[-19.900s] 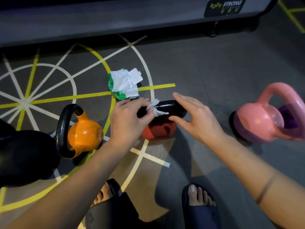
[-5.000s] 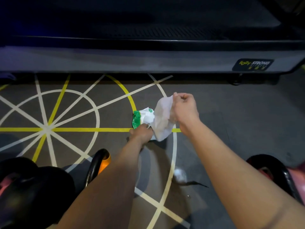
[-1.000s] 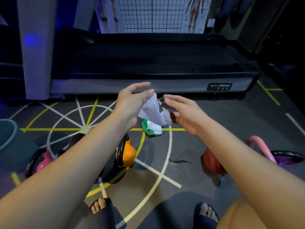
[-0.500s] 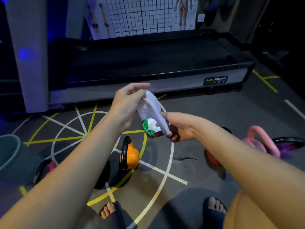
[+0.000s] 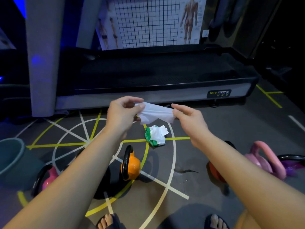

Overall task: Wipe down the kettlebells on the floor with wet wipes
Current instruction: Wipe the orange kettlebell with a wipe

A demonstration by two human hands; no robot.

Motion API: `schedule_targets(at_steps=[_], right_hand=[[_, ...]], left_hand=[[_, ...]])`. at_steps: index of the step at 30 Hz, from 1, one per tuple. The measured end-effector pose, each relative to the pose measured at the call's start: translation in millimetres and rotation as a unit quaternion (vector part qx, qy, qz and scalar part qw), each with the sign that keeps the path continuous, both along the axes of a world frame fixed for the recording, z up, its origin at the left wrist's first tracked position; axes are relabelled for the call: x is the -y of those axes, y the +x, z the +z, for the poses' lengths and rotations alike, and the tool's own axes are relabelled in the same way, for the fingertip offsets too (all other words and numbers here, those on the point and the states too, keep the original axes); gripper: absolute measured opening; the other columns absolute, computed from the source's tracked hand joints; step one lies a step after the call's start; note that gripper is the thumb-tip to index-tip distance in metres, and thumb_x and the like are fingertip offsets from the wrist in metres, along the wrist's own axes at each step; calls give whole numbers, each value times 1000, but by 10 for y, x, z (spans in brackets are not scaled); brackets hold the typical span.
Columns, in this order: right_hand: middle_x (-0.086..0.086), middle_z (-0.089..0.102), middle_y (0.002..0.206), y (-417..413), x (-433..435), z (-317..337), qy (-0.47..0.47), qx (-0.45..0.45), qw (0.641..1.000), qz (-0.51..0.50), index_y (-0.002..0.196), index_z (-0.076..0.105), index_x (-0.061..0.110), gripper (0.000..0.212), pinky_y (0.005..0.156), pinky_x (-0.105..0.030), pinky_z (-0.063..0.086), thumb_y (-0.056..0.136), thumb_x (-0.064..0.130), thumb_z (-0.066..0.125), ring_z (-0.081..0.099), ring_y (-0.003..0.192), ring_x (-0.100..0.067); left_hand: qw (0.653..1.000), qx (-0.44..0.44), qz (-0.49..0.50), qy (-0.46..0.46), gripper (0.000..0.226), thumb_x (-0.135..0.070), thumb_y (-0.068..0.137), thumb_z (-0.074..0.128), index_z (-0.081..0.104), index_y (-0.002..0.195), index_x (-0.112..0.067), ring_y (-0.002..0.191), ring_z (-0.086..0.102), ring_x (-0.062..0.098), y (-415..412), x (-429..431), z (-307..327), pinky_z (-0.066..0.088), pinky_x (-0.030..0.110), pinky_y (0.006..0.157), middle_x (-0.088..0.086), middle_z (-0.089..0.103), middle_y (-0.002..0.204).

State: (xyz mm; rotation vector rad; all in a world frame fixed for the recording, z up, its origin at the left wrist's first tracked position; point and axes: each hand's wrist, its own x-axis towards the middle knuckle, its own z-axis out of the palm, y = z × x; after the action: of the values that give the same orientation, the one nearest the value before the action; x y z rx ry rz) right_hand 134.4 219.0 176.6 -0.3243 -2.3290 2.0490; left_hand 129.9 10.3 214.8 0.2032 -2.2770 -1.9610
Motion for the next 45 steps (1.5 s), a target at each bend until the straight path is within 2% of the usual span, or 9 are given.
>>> schedule_targets(at_steps=[9, 14, 22, 25, 28, 32, 35, 39, 45], right_hand=[[9, 79, 92, -63, -99, 119, -36, -92, 995, 28, 109, 78, 26, 21, 81, -18, 50, 92, 15, 74, 68, 86, -1], [-7, 79, 88, -64, -89, 104, -63, -108, 992, 29, 100, 78, 14, 22, 84, -31, 60, 80, 9, 86, 73, 83, -15], [7, 73, 89, -145, -105, 47, 34, -98, 995, 12, 85, 75, 19, 10, 73, -17, 48, 89, 27, 79, 62, 75, -1], [1, 72, 100, -170, -52, 67, -74, -73, 994, 42, 89, 66, 15, 13, 87, -30, 51, 99, 24, 67, 66, 90, -13], [-5, 59, 83, -164, 3, 105, -111, -62, 992, 25, 91, 61, 20, 16, 69, -36, 46, 101, 32, 63, 54, 77, -21], [7, 64, 81, -149, 46, 67, -59, -65, 995, -45, 95, 60, 24, 17, 62, -20, 45, 98, 39, 66, 58, 71, -4], [14, 54, 63, -164, 40, 5, 12, -74, 995, -66, 97, 62, 17, 19, 50, -12, 40, 98, 36, 66, 47, 51, 2], [9, 53, 57, -134, 40, -11, 132, -89, 985, -63, 87, 63, 17, 19, 48, -15, 35, 94, 33, 69, 45, 50, -3], [8, 64, 68, 32, 257, -35, 250, -155, 955, -34, 82, 61, 24, 18, 62, -35, 53, 93, 34, 71, 62, 67, -11]], left_hand=[[964, -14, -55, -258, 40, -24, 86, 83, 72, 124, -19, 83, 70, 19, -25, 66, -54, 60, 37, 83, 2, 70, 87], [949, 1, -59, -309, 22, -34, 86, 81, 78, 101, -18, 78, 70, 17, -60, 101, -63, 60, 37, 77, 0, 73, 80], [982, -12, -26, -188, 26, -35, 92, 71, 69, 82, -11, 74, 57, 16, -51, 50, 2, 45, 31, 67, 3, 65, 78], [998, 24, -55, -24, 43, -46, 93, 69, 59, 82, -6, 77, 53, 22, -54, 5, 52, 46, 36, 74, 11, 55, 80], [993, 44, -74, 78, 49, -62, 88, 69, 62, 95, -14, 81, 56, 26, -29, -48, 71, 57, 52, 85, 11, 59, 89], [990, 87, -48, 101, 42, -53, 93, 67, 59, 89, -11, 71, 60, 20, 1, -147, -9, 56, 33, 66, 9, 63, 80], [978, 123, -71, 151, 28, -36, 90, 75, 59, 88, -13, 76, 70, 20, -21, -180, -43, 58, 37, 70, 8, 73, 90], [989, 144, -39, 16, 30, -21, 84, 84, 61, 101, -10, 87, 73, 24, -54, -146, -187, 61, 42, 77, 12, 73, 104], [972, 54, 30, -225, 25, -25, 84, 77, 56, 98, -26, 84, 63, 12, 7, -293, -344, 58, 38, 73, -4, 63, 96]])
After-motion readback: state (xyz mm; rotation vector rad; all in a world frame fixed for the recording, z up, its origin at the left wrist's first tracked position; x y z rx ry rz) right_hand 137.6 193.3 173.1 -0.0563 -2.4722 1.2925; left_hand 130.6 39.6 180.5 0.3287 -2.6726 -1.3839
